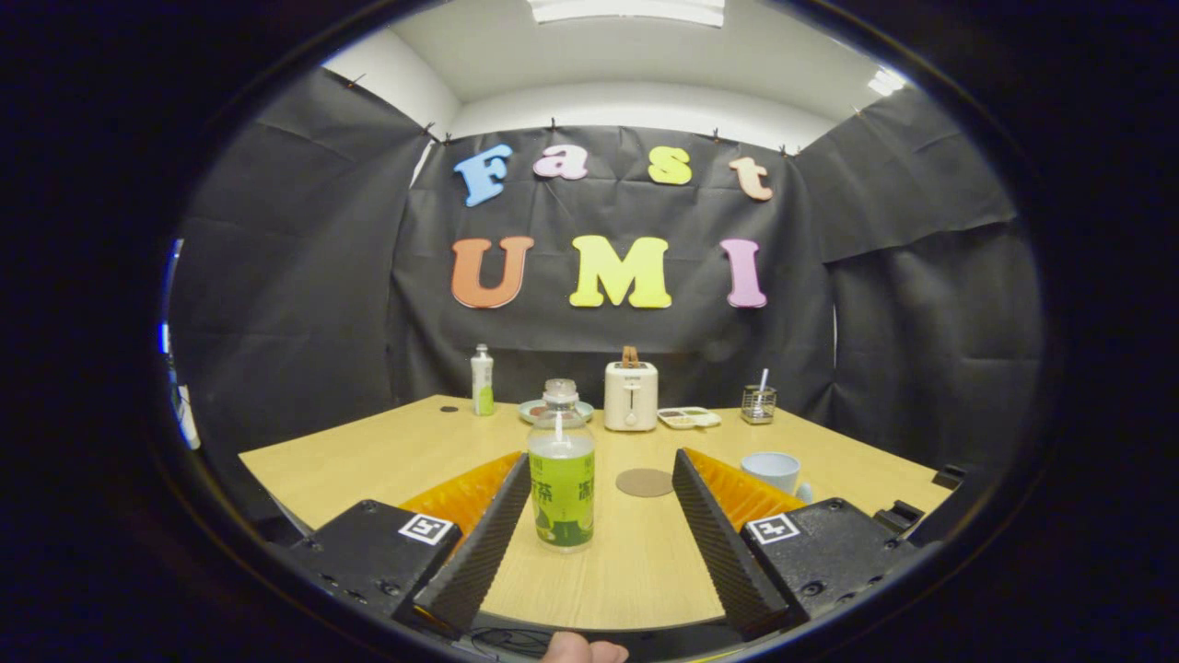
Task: Take the bottle from table, then pour the juice into the cup, finally place the bottle on the coaster
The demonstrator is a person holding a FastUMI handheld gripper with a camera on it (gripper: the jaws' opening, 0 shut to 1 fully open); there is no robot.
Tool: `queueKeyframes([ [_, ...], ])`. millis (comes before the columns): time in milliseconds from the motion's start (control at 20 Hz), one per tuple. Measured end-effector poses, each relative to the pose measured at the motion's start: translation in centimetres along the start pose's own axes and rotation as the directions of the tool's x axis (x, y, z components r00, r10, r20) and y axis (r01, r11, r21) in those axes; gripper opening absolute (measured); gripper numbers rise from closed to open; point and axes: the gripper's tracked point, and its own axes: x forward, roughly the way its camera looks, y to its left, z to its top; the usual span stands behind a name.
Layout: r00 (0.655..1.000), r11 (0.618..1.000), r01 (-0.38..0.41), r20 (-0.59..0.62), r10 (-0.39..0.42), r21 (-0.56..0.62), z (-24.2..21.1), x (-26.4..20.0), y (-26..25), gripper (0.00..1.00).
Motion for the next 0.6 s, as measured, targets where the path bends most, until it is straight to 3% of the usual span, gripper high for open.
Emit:
queueKeyframes([
  [600,0.994,0.999,-0.051,-0.093,0.052,0.011,-3.4,6.8,3.1,1.0],
])
